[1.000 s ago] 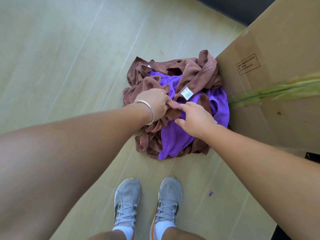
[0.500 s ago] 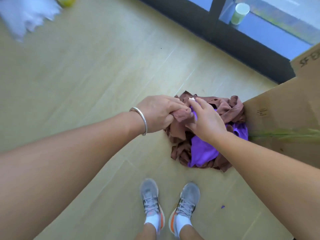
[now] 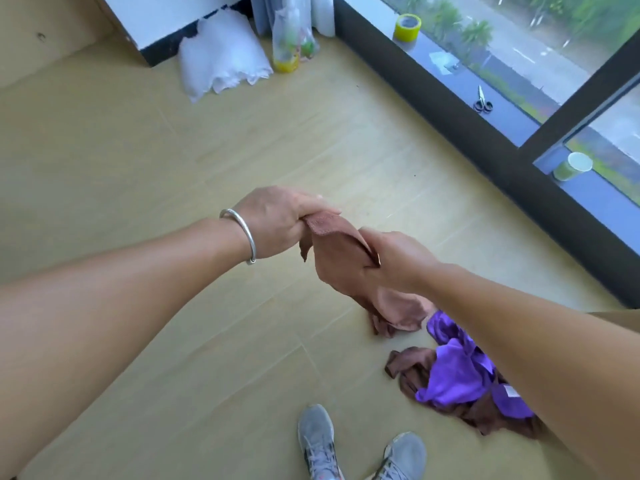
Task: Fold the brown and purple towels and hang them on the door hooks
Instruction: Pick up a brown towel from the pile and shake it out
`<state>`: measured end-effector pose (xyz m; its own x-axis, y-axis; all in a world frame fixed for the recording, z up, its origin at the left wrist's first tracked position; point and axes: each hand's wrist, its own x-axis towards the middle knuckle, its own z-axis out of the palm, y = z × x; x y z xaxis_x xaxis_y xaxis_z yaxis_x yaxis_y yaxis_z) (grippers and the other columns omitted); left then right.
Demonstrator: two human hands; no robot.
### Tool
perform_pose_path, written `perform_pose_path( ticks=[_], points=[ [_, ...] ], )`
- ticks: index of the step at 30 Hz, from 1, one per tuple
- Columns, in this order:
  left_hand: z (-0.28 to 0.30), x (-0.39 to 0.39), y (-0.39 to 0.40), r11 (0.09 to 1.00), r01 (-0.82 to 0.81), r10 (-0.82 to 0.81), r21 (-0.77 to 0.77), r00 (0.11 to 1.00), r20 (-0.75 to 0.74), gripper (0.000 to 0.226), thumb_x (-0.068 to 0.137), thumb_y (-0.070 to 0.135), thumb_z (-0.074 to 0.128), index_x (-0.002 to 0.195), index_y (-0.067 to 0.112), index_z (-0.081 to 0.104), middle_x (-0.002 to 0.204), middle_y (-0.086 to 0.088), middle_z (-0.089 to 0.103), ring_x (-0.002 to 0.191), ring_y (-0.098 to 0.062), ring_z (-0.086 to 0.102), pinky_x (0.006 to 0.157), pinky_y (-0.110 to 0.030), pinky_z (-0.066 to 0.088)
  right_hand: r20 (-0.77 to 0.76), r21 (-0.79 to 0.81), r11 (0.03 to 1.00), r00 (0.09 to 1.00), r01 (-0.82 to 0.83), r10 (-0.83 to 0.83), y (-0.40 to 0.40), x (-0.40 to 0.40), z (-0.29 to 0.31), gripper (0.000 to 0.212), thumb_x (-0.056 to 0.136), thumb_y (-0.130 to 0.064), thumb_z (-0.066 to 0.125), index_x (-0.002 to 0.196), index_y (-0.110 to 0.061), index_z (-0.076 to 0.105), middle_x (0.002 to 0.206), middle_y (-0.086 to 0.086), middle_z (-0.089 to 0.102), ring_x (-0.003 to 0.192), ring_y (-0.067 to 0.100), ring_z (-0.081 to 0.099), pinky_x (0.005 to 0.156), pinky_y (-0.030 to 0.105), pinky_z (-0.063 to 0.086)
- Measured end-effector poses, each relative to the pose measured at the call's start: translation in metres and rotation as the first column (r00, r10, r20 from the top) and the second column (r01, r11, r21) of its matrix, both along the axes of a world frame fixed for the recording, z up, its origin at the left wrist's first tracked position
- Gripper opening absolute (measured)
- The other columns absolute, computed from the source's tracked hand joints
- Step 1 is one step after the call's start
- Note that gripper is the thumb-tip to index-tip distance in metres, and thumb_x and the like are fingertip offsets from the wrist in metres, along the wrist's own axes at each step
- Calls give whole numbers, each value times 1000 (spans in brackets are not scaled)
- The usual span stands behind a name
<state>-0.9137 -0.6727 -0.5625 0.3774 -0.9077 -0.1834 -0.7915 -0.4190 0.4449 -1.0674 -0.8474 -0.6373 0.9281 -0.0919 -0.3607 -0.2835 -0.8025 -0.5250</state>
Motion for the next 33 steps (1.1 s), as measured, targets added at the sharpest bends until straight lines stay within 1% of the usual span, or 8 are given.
perform_pose_path(
  ticks=[3,7,12,16,21,27,30,33],
  points=[
    [5,25,39,995,-99,100,21,995,-7,47,86,34,37,125,34,63,127,5,64,123,-17,56,96,-38,45,-45,-47,996,997,-70,68,25,34,9,11,78,-30,60,74,-26,51,72,-8,52,71,22,53,58,31,38],
    [12,45,81,979,-200,200,36,980,-2,48,85,35,36,124,33,64,125,4,65,119,-20,57,93,-32,44,-25,-75,992,994,-105,104,56,73,18,27,80,-42,59,62,-27,46,81,-6,51,76,19,53,60,30,38],
    [17,68,122,958,-270,267,100,963,38,39,89,27,39,115,31,68,116,3,68,112,-24,59,86,-39,48,19,41,999,1000,-21,21,97,120,42,29,76,-35,61,61,-17,44,59,-4,47,61,19,44,55,33,38],
    [31,85,143,934,-320,309,159,947,86,23,92,18,47,96,29,67,99,2,69,95,-27,58,71,-33,43,81,60,994,993,-89,84,134,157,69,11,76,-29,61,86,-28,57,76,-6,64,73,20,58,61,30,48],
    [52,103,174,896,-401,381,192,915,134,32,99,32,42,69,24,49,80,0,62,78,-27,54,63,-33,40,132,-159,970,970,-184,206,175,197,104,21,88,-44,54,102,-30,62,81,-3,60,79,23,54,62,30,40],
    [53,114,213,832,-538,541,135,841,21,39,98,38,41,61,23,46,72,3,56,74,-25,55,58,-32,36,129,-372,837,870,-402,476,208,231,153,33,97,-49,40,93,-29,66,80,-1,62,80,27,58,62,30,36],
    [41,113,222,779,-626,626,34,779,6,32,94,36,45,63,30,50,80,8,57,82,-22,54,61,-30,36,112,-422,774,820,-473,562,213,237,176,14,89,-28,45,81,-29,57,77,-4,58,82,27,57,62,30,34],
    [29,109,223,732,-678,679,-66,734,-4,20,96,38,46,91,39,65,98,13,60,94,-15,54,72,-30,42,183,-451,745,766,-492,617,207,230,192,11,82,-22,48,82,-23,59,84,-7,64,84,25,56,62,30,35]
  ],
)
